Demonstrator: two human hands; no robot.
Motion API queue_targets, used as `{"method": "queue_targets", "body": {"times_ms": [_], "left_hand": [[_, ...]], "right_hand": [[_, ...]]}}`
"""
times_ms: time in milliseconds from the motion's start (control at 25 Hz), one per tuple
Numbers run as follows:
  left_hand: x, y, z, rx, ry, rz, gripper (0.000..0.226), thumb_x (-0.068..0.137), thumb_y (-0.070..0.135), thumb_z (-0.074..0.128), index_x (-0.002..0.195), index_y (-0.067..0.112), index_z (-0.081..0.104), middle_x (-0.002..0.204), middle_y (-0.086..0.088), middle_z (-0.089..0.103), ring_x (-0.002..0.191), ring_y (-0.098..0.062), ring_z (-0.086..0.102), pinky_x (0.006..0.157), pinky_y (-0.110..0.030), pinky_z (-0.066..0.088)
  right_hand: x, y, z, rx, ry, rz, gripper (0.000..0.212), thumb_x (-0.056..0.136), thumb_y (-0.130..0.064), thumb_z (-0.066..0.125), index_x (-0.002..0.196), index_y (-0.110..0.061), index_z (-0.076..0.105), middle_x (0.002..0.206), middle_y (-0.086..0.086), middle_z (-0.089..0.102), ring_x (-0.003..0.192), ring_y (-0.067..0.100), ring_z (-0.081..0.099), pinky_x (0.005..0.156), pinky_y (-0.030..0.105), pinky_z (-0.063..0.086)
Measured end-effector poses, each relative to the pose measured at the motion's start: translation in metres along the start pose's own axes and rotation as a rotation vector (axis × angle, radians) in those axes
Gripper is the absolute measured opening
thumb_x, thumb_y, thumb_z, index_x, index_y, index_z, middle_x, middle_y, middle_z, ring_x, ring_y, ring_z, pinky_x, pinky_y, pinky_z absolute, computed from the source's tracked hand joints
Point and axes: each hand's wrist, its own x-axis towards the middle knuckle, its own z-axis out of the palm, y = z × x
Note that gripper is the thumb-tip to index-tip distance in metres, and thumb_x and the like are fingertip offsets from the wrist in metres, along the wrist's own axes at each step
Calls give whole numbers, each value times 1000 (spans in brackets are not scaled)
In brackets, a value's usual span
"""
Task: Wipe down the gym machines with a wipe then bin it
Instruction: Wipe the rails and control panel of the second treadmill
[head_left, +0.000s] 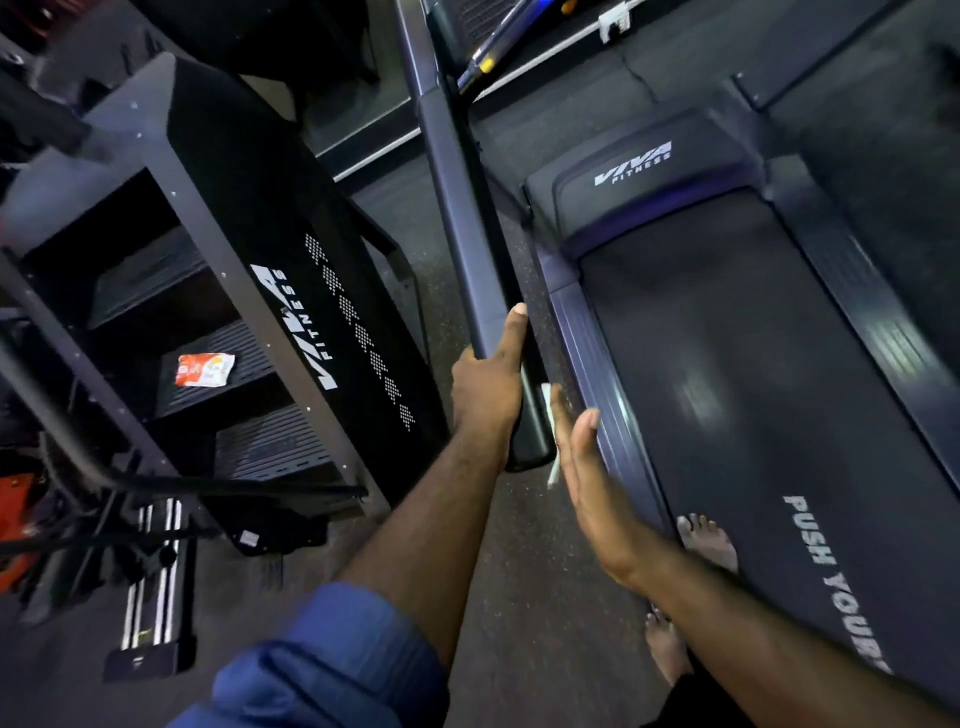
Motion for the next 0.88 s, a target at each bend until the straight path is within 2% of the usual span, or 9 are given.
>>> {"method": "queue_targets", "body": {"times_ms": [80, 160, 200, 280, 360, 480, 600, 720, 880], "left_hand": [[1, 0, 3, 4, 28, 6, 134, 52, 106, 56, 151, 16, 52, 150, -4, 58, 132, -25, 59, 115, -46, 45], [2, -1, 2, 22, 42, 10, 137, 49, 107, 55, 151, 17, 50, 148, -6, 59, 131, -29, 59, 112, -50, 47], [1, 0, 1, 34, 44, 1, 136, 47, 108, 55, 149, 19, 52, 146, -6, 61, 128, -29, 61, 110, -51, 48], [-3, 3, -1, 41, 37, 11, 131, 52, 104, 59, 151, 19, 51, 147, -6, 60, 130, -29, 60, 111, -51, 47], [0, 1, -2, 58, 34, 21, 126, 61, 97, 62, 156, 16, 44, 153, -8, 54, 137, -30, 53, 116, -49, 42], [1, 2, -2, 93, 40, 18, 125, 54, 99, 60, 151, 20, 51, 146, -7, 61, 131, -31, 58, 112, -50, 46], [4, 1, -3, 105, 37, 13, 120, 56, 96, 61, 148, 20, 52, 139, -6, 64, 123, -30, 62, 107, -49, 50], [4, 3, -4, 97, 29, 10, 112, 66, 88, 66, 152, 18, 48, 143, -4, 61, 126, -29, 61, 107, -47, 49], [6, 7, -4, 151, 40, 21, 108, 69, 89, 63, 150, 18, 50, 141, -4, 63, 128, -29, 61, 107, -43, 49]], "right_hand": [[16, -4, 4, 163, 15, 40, 97, 82, -85, 5, 165, -35, 13, 165, -30, 9, 145, -17, 6, 114, 11, 10], [24, -3, 7, 339, 42, 80, 101, 81, -92, 8, 164, -35, 23, 168, -18, 23, 154, -1, 16, 126, 32, 7], [22, -1, 9, 486, 51, 97, 104, 81, -94, 11, 162, -31, 31, 164, -8, 38, 154, 10, 28, 128, 39, 13], [7, -2, 21, 808, 74, 93, 105, 87, -90, 15, 153, -16, 48, 147, 8, 61, 142, 21, 51, 124, 38, 29], [-1, -9, 34, 991, 155, 133, 105, 89, -87, 21, 142, -4, 58, 138, 17, 66, 134, 28, 59, 121, 40, 37], [22, -17, 32, 1125, 228, 303, 112, 85, -92, 30, 136, 2, 61, 129, 25, 68, 125, 38, 64, 117, 47, 42], [32, -14, 21, 1110, 261, 384, 115, 82, -94, 30, 134, 4, 61, 124, 28, 70, 120, 40, 66, 114, 49, 45], [25, -19, 9, 978, 209, 394, 121, 77, -98, 30, 137, 3, 61, 132, 25, 67, 128, 37, 62, 119, 45, 41], [65, -43, -22, 680, 58, 514, 138, 61, -107, 30, 134, 5, 64, 133, 28, 65, 125, 42, 63, 117, 57, 40]]}}
